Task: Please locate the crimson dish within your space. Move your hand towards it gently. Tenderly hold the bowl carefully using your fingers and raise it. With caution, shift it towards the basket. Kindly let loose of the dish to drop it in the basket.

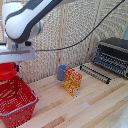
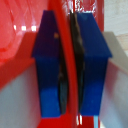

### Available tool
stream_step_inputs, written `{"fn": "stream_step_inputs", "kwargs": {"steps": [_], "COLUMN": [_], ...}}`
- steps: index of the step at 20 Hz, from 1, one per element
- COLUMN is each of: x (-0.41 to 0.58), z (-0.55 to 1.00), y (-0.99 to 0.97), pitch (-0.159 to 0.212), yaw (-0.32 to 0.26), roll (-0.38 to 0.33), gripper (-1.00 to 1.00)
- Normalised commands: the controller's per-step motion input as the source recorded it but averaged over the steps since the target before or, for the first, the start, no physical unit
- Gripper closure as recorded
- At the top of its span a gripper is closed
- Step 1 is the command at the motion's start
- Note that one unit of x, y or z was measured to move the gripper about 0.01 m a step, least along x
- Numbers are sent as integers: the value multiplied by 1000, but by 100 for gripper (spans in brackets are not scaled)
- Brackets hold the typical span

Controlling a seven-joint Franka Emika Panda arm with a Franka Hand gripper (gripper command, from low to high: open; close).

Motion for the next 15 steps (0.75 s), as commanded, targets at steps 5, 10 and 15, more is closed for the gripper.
{"fn": "stream_step_inputs", "kwargs": {"steps": [5,10,15], "x": [-73,206,366], "z": [155,799,599], "y": [269,-112,-325], "pitch": [-3,-38,-182], "yaw": [87,108,151], "roll": [-26,2,0], "gripper": [-100,-100,-100]}}
